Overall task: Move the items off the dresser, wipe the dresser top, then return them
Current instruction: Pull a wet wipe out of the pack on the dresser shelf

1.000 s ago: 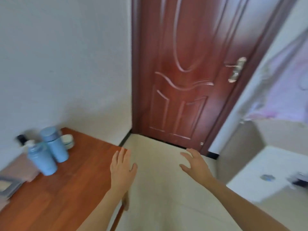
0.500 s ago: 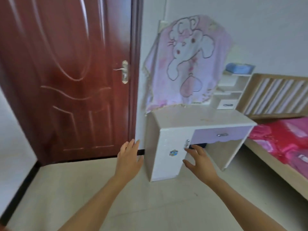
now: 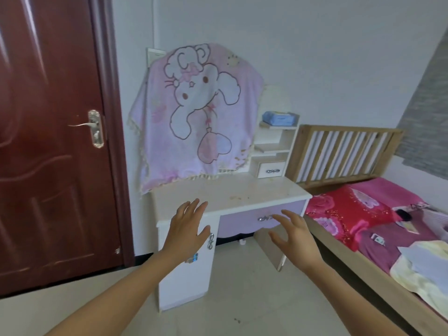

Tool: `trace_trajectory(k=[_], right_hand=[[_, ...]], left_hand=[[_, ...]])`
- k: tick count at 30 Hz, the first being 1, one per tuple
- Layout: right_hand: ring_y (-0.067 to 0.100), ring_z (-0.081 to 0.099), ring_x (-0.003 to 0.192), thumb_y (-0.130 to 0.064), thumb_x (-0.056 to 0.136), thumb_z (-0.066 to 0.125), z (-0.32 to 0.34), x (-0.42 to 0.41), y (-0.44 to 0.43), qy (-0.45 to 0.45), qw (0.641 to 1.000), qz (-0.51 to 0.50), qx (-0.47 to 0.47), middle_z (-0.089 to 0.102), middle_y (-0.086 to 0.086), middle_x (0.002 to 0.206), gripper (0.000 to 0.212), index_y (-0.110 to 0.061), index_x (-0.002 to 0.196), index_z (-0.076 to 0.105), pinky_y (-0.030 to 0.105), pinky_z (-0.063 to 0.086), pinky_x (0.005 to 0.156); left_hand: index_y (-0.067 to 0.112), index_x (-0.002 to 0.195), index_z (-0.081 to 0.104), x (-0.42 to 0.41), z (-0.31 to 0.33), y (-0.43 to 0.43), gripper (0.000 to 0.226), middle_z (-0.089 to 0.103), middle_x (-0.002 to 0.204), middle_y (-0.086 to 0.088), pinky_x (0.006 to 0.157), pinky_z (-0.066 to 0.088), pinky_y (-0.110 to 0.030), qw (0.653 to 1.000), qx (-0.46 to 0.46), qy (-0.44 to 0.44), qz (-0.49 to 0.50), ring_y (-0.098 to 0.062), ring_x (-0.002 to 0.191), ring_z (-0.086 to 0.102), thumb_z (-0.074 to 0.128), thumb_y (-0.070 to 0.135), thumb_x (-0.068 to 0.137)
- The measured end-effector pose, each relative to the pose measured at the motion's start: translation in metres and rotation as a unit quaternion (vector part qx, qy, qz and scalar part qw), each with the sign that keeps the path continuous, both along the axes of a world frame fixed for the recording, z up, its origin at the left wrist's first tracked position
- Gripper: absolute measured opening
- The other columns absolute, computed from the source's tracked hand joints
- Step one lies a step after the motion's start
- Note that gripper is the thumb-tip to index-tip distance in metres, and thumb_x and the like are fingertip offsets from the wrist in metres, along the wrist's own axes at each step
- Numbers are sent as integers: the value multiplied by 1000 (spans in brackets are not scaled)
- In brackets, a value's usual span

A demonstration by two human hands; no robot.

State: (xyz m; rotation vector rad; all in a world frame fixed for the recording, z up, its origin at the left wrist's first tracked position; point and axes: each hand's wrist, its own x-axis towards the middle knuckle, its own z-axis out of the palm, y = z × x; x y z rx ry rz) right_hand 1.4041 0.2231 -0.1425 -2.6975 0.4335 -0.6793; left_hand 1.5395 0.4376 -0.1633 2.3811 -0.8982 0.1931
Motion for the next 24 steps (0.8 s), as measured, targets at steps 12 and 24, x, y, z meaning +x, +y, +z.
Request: trace_trajectory(k=[12,24], right_hand=[[23,32,130,-31,90,54,77,123,-169,19,995,-62,-79,44,2,138,44,-18,131,47,32,28,106],[22,26,136,-32,91,51,95,207,-358,51,986,-66,-143,36,4,144,46,-19,134,42,35,27,109]], left_hand=[[19,143,23,155,51,-161,63,17,154,-1,111,21,-38,998,-45,-43,-26,-25,141,10,34,43,86],[21,143,25,241,80,-375,76,19,152,-1,108,24,-38,989,22,-136,-59,-25,140,12,13,54,75]])
